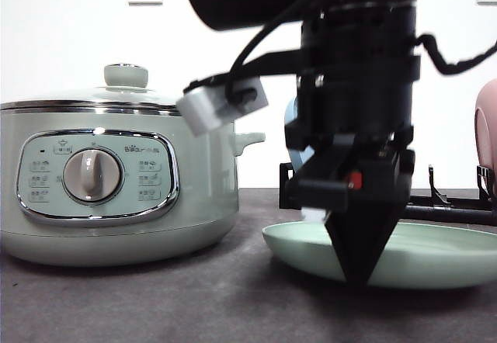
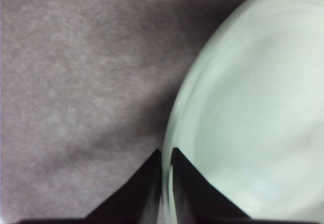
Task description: Transfer potato from steamer to green plate
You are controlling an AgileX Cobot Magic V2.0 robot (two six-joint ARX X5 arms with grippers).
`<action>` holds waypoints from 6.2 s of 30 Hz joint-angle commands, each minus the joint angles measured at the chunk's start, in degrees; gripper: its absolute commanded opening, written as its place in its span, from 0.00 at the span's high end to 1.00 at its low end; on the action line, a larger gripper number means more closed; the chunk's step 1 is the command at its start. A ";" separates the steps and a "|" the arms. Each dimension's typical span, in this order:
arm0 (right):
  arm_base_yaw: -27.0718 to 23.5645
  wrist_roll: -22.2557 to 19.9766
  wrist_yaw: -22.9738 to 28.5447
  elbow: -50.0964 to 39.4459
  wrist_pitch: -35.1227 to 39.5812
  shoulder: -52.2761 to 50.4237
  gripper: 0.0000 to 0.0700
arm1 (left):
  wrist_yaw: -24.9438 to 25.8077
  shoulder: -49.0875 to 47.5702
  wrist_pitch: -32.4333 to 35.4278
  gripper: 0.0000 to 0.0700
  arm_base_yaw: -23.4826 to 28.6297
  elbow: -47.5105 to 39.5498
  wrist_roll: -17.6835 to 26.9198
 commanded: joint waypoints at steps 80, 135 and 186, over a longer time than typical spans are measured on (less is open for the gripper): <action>-21.34 -2.37 -38.09 25.50 -1.42 -15.70 0.52 | -12.75 31.20 -15.33 0.21 -10.42 37.65 -0.14; -21.40 -2.41 -38.03 25.50 -2.43 -15.70 0.52 | -29.66 63.02 -26.72 0.44 -22.47 52.26 0.26; -21.47 -1.90 -37.61 25.50 -1.29 -15.70 0.52 | -34.24 46.26 -28.76 1.00 -8.53 52.98 1.19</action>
